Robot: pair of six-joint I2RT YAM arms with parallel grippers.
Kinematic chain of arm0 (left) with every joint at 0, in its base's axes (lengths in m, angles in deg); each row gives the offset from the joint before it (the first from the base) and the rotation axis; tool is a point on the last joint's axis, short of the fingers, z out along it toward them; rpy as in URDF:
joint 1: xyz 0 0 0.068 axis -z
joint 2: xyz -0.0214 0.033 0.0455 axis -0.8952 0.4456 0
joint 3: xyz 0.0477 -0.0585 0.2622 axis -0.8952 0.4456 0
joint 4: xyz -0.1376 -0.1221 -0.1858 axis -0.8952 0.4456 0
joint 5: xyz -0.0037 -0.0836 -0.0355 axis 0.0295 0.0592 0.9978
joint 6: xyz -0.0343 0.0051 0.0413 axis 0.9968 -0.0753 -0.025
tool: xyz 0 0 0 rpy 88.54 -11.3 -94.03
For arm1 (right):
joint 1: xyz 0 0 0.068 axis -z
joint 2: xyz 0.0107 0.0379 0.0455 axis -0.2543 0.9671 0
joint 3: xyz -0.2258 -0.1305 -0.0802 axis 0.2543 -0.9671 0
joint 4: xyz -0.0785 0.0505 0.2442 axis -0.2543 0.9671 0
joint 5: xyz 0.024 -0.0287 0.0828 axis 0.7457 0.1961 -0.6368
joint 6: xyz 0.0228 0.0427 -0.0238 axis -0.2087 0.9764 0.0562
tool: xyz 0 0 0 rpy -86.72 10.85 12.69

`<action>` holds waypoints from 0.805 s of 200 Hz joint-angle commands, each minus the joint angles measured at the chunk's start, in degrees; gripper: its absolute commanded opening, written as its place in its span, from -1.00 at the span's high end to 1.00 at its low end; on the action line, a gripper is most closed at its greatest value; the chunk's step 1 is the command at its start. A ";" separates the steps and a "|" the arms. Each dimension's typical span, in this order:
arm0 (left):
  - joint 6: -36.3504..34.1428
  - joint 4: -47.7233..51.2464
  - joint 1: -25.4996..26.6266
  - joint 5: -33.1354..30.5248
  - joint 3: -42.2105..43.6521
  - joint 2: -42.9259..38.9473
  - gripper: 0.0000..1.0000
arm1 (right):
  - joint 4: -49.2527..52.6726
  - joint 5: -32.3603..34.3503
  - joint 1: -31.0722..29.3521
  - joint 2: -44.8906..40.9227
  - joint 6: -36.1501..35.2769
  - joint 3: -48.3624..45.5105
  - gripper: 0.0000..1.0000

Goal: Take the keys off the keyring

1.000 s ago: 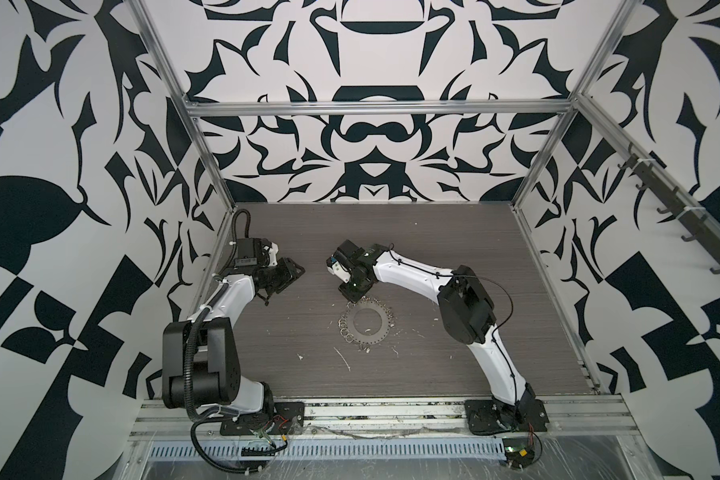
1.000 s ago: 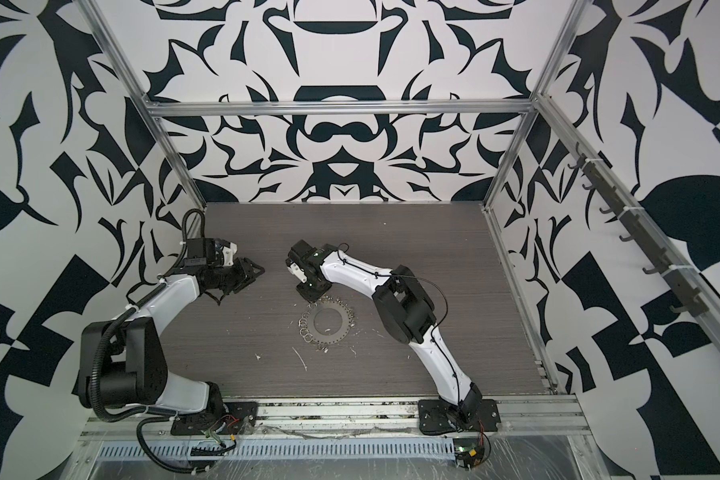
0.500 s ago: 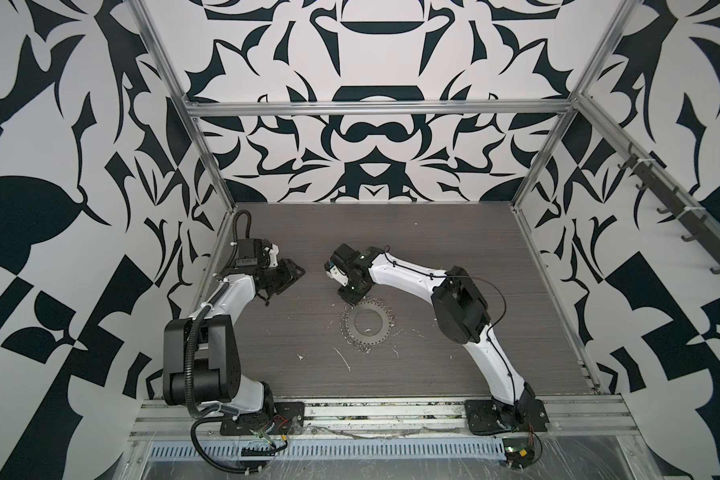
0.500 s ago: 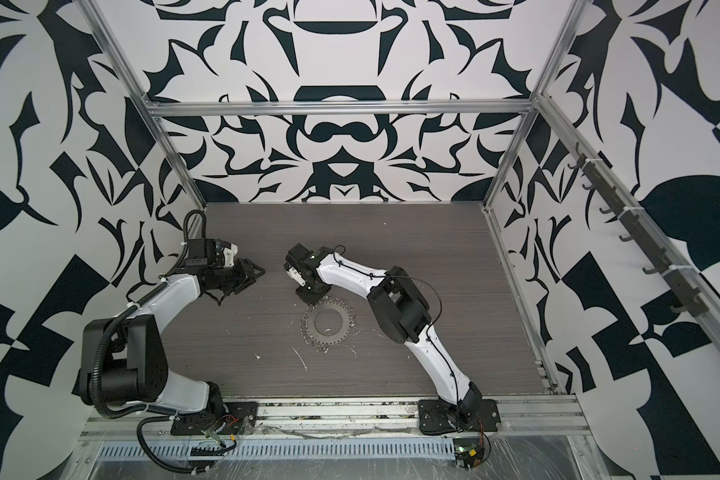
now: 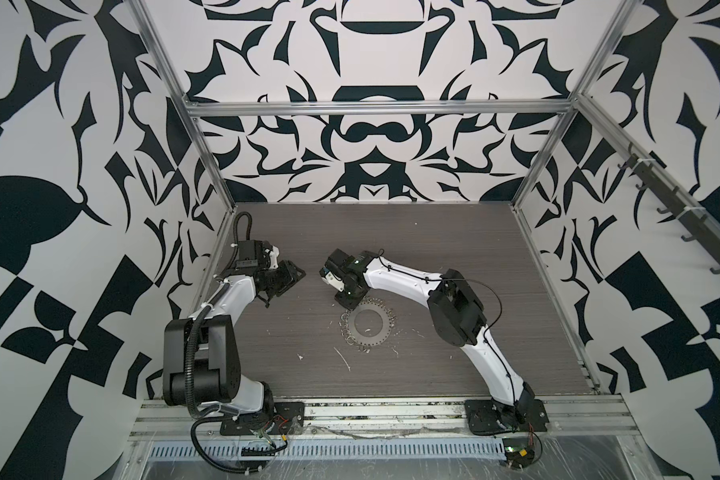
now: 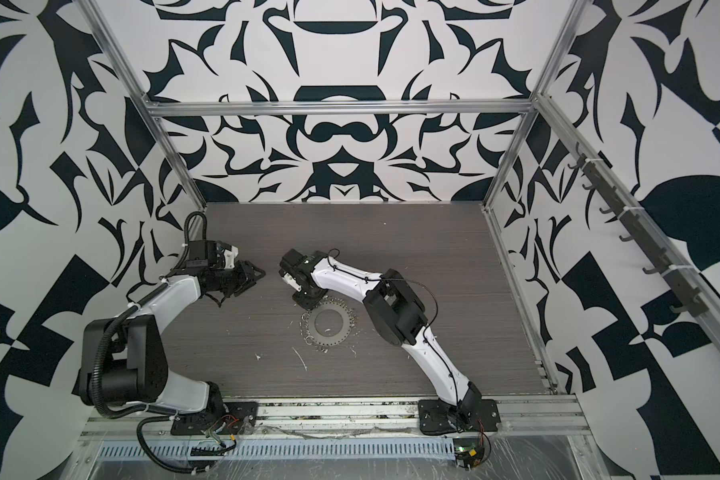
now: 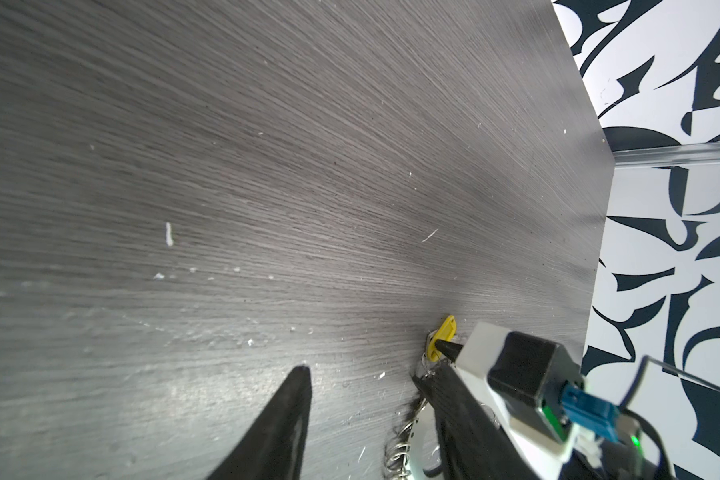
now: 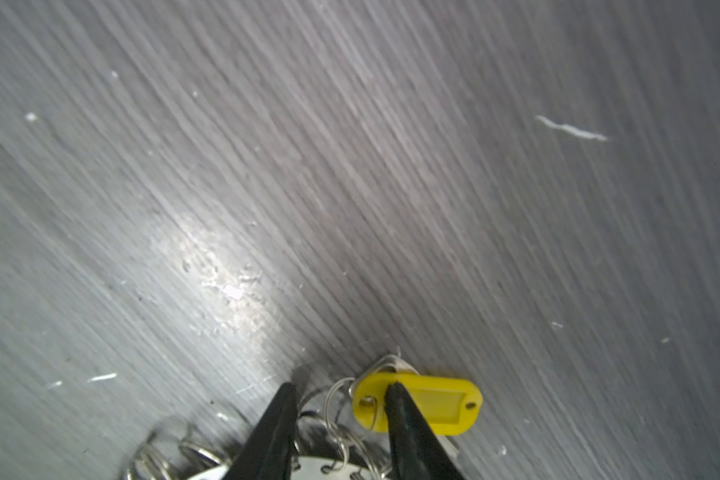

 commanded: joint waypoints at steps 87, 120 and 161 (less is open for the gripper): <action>0.36 1.29 0.27 0.04 0.14 -1.76 -0.03 | -5.72 -2.73 1.58 -6.83 0.61 -4.76 1.00; -2.63 -1.30 2.97 2.61 0.82 -3.83 -0.01 | -24.15 -14.62 5.57 -16.76 7.07 -19.47 1.00; -5.24 -12.20 8.87 8.03 4.60 -7.89 0.02 | -48.80 -21.38 7.70 -29.45 11.85 -38.85 1.00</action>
